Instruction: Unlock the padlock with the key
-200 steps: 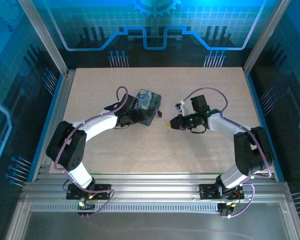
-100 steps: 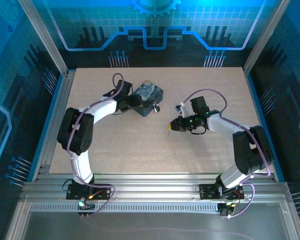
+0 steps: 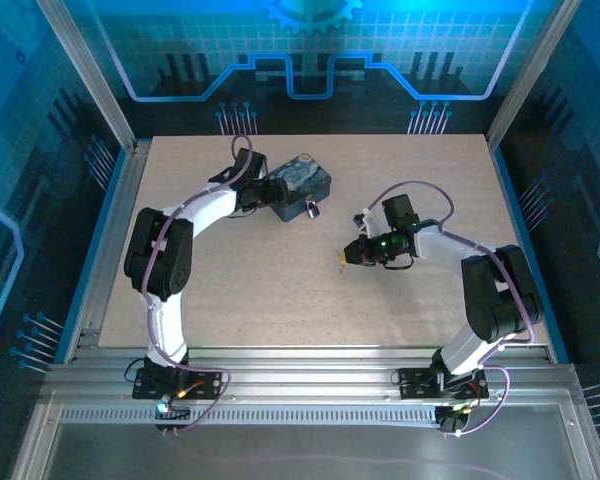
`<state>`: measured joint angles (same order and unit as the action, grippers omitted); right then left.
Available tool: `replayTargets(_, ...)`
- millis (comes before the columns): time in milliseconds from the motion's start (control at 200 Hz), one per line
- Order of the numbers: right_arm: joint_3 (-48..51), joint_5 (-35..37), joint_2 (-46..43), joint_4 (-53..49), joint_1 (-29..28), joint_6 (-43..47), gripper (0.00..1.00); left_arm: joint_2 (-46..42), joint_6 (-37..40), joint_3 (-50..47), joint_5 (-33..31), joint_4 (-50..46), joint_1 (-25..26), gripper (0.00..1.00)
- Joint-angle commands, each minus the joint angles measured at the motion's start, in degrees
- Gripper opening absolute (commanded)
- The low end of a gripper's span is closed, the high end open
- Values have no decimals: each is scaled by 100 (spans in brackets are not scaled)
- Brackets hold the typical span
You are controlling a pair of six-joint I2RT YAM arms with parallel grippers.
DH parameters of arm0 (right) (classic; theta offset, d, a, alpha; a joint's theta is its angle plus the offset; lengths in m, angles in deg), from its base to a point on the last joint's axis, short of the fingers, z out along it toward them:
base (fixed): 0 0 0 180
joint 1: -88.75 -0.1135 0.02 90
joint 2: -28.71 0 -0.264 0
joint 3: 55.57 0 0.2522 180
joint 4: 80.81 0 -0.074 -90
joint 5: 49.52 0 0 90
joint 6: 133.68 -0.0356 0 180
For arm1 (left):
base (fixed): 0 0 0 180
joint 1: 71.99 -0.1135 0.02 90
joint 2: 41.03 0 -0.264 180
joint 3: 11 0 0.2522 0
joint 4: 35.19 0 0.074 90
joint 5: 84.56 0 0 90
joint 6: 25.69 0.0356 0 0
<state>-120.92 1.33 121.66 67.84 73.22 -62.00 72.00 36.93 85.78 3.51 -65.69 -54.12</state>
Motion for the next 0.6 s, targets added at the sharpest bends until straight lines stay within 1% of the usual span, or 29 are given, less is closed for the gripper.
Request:
replayTargets(0, 3, -47, -223, -132, 253, 106, 0, -661, 21, -86, -815, -550, 680, 85)
replayTargets(100, 53, -22, -330, -157, 488, -61, 0, -587, -390, 26, -1330, -785, 1192, 86)
replayTargets(155, 57, 37, -423, -211, 549, -93, 0, -447, -681, 116, -1497, -809, 1406, 86)
replayTargets(240, 51, 254, -600, -372, 593, -105, 0, -80, -1177, 410, -1711, -926, 1681, 85)
replayTargets(320, 88, 453, -849, -423, 617, -196, 0, 383, -1473, 858, -1942, -1133, 1891, 84)
replayTargets(445, 378, 497, -1197, -313, 643, -271, 0, 990, -1881, 1437, -2339, -1219, 1993, 82)
replayTargets(595, 359, 417, -1222, -281, 669, -244, 0, 1563, -2309, 2144, -2701, -1580, 1986, 79)
